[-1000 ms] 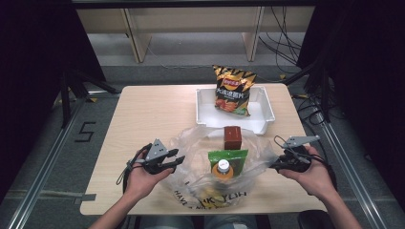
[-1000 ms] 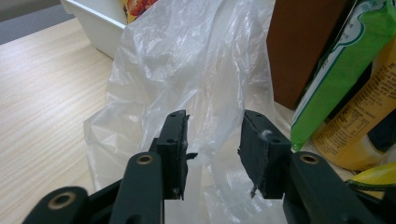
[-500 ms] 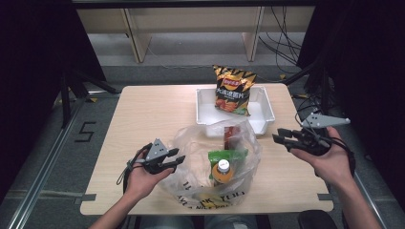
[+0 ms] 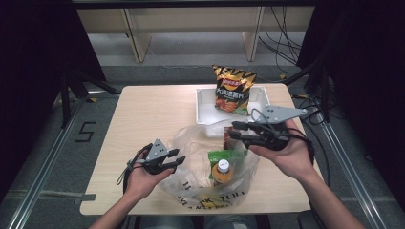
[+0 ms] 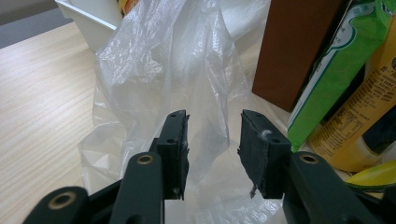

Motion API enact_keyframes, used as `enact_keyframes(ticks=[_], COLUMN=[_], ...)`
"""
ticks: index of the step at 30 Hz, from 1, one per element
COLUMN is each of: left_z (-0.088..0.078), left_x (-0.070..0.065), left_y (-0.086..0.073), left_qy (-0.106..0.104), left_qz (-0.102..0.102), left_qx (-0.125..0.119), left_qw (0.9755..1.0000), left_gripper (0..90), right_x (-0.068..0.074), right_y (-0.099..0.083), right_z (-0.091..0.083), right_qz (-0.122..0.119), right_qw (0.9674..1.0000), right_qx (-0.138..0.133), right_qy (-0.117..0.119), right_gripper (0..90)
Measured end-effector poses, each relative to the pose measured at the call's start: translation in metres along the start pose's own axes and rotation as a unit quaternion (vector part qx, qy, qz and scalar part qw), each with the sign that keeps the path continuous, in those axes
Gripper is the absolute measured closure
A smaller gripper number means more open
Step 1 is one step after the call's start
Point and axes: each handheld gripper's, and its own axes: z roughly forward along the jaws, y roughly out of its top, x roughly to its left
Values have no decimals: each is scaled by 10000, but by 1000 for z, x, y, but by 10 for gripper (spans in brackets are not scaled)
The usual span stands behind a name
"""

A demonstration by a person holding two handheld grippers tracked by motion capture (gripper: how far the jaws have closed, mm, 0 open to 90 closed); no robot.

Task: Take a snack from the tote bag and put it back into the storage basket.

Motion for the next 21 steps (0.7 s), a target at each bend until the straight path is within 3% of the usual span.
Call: enact_keyframes(ticks=[5, 7, 9, 14, 15, 20, 21], left_z=[0, -1, -1, -1, -1, -1, -1], left_x=[0, 2, 1, 2, 2, 0, 0], left_y=[0, 0, 0, 0, 0, 1, 1], left_qy=[-36, -17, -8, -30, -30, -9, -24], left_qz=[-1, 88, 1, 41, 38, 34, 52], left_qx=[-10, 47, -14, -26, -29, -45, -75], left_qw=[10000, 9999, 10000, 10000, 10000, 10000, 10000], left_gripper=[611, 611, 611, 612, 612, 608, 607], right_x=[9, 10, 10, 10, 9, 4, 4], right_y=[0, -2, -6, -18, -20, -33, -36], right_z=[21, 26, 31, 27, 26, 14, 11], right_qz=[-244, -197, -211, -136, -220, -53, 6], right_qw=[9991, 9984, 9973, 9954, 9954, 9923, 9914], right_qx=[248, 453, 633, 943, 923, 1225, 1274], right_qy=[255, 287, 317, 133, 109, -160, -306], right_gripper=[755, 771, 778, 797, 798, 798, 798])
